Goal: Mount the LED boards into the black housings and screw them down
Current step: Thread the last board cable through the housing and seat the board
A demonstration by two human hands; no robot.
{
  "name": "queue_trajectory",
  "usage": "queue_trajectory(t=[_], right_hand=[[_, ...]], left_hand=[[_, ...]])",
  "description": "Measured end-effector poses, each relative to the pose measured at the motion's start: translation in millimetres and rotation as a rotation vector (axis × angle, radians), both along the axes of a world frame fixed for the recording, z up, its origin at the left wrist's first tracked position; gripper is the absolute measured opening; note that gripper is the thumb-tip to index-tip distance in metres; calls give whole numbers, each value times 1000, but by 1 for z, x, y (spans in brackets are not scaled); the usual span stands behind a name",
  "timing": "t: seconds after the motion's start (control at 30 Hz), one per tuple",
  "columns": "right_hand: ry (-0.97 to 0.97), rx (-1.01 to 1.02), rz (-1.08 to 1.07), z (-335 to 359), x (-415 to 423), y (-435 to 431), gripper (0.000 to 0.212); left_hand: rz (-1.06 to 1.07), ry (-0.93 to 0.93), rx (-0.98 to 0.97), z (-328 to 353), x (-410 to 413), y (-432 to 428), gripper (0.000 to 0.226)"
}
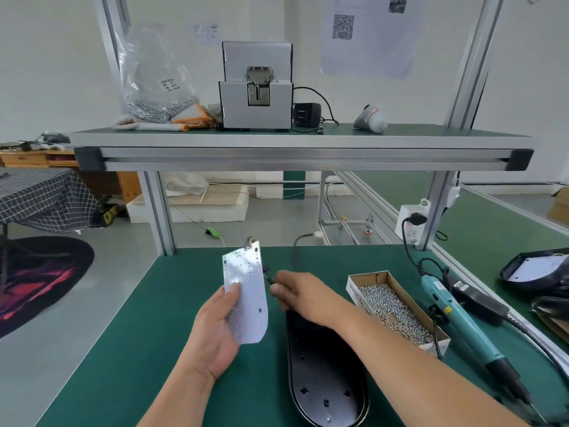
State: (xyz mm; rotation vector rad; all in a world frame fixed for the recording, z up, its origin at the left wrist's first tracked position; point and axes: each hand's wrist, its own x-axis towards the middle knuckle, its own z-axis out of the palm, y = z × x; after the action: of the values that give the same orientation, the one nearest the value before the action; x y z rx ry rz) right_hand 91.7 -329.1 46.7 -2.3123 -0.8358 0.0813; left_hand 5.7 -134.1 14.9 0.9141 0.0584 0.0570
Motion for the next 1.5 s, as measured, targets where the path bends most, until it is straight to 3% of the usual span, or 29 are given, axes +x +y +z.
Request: queue_trajectory(t=[0.13, 0.27, 0.4, 0.5, 0.77, 1.0, 1.17, 1.4, 1.5], right_hand=[[-86, -66, 105, 6, -21, 8, 21], [-158, -236, 87, 14, -22, 17, 17], [-208, -278, 80, 21, -19, 6, 36], [-290, -311, 42, 15, -4, -20, 23], [-376, -496, -353, -3, 31, -102, 14], [-415, -427, -626, 3, 48, -130, 21], [-313, -120, -621, 10, 43, -123, 23], [-534, 21, -556, 36, 16, -103, 21], [-409, 240, -529, 43, -4, -93, 20]], left_hand=[[-35, 12, 2, -1, 2, 0, 52], [-11, -10, -17, -2, 2, -2, 48], [108, 71, -133, -1, 4, 6, 46], [284, 204, -184, -3, 6, 13, 34], [392, 258, -73, 3, 6, 20, 18], [365, 302, 45, 3, 3, 28, 7], [330, 281, 99, 4, 2, 25, 20], [246, 258, 125, 4, 3, 12, 17], [210, 248, 176, 1, 4, 8, 22]])
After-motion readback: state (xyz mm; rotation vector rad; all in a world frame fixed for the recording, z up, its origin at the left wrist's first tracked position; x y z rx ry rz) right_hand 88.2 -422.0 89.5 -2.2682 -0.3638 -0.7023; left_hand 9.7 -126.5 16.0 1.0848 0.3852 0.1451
